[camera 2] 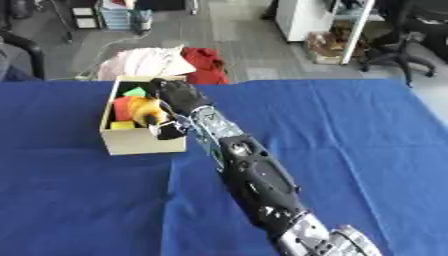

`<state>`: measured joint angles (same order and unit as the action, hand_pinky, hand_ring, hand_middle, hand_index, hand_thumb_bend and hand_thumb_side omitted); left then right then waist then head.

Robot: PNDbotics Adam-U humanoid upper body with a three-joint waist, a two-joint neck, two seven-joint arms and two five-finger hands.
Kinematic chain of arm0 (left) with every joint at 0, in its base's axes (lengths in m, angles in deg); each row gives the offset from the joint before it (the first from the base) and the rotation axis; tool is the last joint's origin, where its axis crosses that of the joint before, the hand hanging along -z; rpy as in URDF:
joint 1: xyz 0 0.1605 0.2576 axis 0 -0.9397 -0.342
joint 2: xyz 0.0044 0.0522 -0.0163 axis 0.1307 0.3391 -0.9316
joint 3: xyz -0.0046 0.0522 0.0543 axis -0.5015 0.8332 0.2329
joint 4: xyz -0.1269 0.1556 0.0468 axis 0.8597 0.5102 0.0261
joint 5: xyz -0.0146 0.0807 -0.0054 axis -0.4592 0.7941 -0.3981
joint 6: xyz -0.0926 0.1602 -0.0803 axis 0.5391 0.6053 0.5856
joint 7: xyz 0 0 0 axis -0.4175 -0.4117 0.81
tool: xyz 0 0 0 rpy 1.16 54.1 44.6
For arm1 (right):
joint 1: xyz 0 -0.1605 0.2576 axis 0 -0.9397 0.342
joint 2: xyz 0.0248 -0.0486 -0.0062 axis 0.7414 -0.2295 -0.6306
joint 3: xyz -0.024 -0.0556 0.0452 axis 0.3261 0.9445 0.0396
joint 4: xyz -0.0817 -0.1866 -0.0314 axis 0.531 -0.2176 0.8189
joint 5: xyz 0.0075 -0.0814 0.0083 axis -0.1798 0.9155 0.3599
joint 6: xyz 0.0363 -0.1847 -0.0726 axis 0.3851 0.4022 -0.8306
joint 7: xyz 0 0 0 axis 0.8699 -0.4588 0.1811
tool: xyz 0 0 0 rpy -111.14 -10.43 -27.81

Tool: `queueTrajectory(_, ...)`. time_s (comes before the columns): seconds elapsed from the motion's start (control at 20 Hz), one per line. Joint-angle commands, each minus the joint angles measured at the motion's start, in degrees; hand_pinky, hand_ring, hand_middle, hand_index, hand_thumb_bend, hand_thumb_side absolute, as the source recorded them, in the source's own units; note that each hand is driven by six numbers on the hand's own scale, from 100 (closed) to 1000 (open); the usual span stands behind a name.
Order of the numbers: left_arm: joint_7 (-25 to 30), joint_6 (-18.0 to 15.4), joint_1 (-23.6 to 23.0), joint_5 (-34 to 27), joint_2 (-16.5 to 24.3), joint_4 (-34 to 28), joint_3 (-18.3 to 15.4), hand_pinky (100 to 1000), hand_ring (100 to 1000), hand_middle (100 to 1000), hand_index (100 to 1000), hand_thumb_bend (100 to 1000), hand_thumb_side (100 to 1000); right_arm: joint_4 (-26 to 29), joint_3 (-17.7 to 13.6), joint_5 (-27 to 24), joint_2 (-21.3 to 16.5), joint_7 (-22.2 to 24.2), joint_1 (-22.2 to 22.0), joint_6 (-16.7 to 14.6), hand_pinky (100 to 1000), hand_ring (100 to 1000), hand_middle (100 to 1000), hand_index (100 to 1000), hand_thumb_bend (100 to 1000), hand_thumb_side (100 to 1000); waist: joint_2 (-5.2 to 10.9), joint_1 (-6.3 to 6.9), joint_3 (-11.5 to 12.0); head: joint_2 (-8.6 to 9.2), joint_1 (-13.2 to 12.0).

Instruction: Pick up objects on the table and place them in the box.

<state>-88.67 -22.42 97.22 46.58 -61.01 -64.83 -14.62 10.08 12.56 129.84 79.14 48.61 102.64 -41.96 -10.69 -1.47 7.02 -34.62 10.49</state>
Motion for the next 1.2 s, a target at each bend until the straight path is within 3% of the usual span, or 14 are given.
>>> queueTrajectory(0.05, 0.1, 0.0, 0.8, -0.2, 0.6, -0.9, -0.1, 877, 695, 687, 717, 429, 453, 1.2, -0.6, 3.0, -0.5, -0.1, 1.8, 1.4, 874, 845, 980, 1000, 190, 580, 0.15, 0.37, 0.0, 0.85, 0.1)
queueTrajectory(0.2, 0.1, -0.1, 0.8, -0.2, 0.6, -0.9, -0.1, 877, 695, 687, 717, 429, 453, 1.8, -0.6, 3.7, -0.5, 0.2, 1.8, 1.9, 874, 845, 980, 1000, 190, 580, 0.17, 0.34, 0.0, 0.85, 0.1)
queueTrajectory(0.25, 0.0, 0.0, 0.7, -0.2, 0.6, -0.9, -0.2, 878, 695, 687, 718, 425, 454, 2.3, -1.0, 3.7, -0.9, 0.0, 2.2, 2.2, 897, 892, 1000, 1000, 259, 582, 0.36, 0.28, -0.2, 0.82, -0.2)
queueTrajectory(0.3, -0.1, 0.0, 0.6, -0.2, 0.7, -0.8, -0.3, 878, 695, 687, 718, 425, 454, 3.4, -1.9, 3.5, -1.7, -0.6, 2.5, 2.8, 896, 891, 1000, 1000, 257, 579, 0.46, 0.21, -0.3, 0.84, -0.3)
queueTrajectory(0.45, -0.2, 0.0, 0.5, -0.2, 0.7, -0.8, -0.4, 878, 695, 687, 717, 425, 455, 7.3, -3.0, 1.8, -2.9, -3.2, 2.2, 5.4, 891, 860, 1000, 1000, 120, 525, 0.69, 0.15, -0.8, 0.8, -0.7)
queueTrajectory(0.55, -0.5, 0.0, 0.2, -0.2, 0.8, -0.7, -0.6, 878, 695, 686, 717, 424, 454, 10.0, -2.7, 0.1, -3.5, -4.1, 1.8, 6.4, 888, 838, 971, 1000, 100, 504, 0.88, 0.11, -1.3, 0.69, -1.3)
queueTrajectory(0.8, -1.1, 0.1, -0.8, 0.0, 1.0, -0.4, -1.3, 878, 695, 686, 716, 424, 454, 17.2, -2.4, -4.4, -7.5, -6.8, -0.6, 3.3, 870, 793, 920, 1000, 100, 407, 1.58, -0.1, -3.1, -0.02, -3.2)
queueTrajectory(0.95, -1.6, 0.1, -1.2, 0.1, 1.2, -0.3, -1.7, 878, 694, 686, 716, 424, 453, 21.6, -2.6, -7.1, -10.0, -9.4, -4.0, 1.7, 859, 766, 888, 1000, 100, 425, 1.87, -0.12, -4.4, -0.46, -4.3)
queueTrajectory(1.0, -1.8, 0.1, -1.3, 0.1, 1.2, -0.3, -1.8, 877, 694, 686, 715, 436, 457, 23.1, -2.8, -8.0, -10.5, -10.4, -5.3, 1.4, 854, 757, 873, 994, 100, 498, 1.89, -0.12, -4.8, -0.54, -4.5)
queueTrajectory(1.05, -2.0, 0.1, -1.3, 0.1, 1.3, -0.3, -2.0, 877, 694, 685, 715, 423, 450, 24.6, -3.3, -8.9, -11.0, -11.3, -6.8, 1.6, 853, 751, 863, 987, 100, 448, 1.84, -0.13, -5.2, -0.58, -4.9)
queueTrajectory(1.2, -2.7, 0.1, -1.4, 0.1, 1.4, -0.4, -2.4, 876, 692, 683, 713, 422, 448, 29.2, -5.1, -11.7, -11.1, -12.7, -11.2, 3.3, 848, 727, 825, 958, 100, 522, 1.61, -0.12, -6.4, -0.61, -6.0)
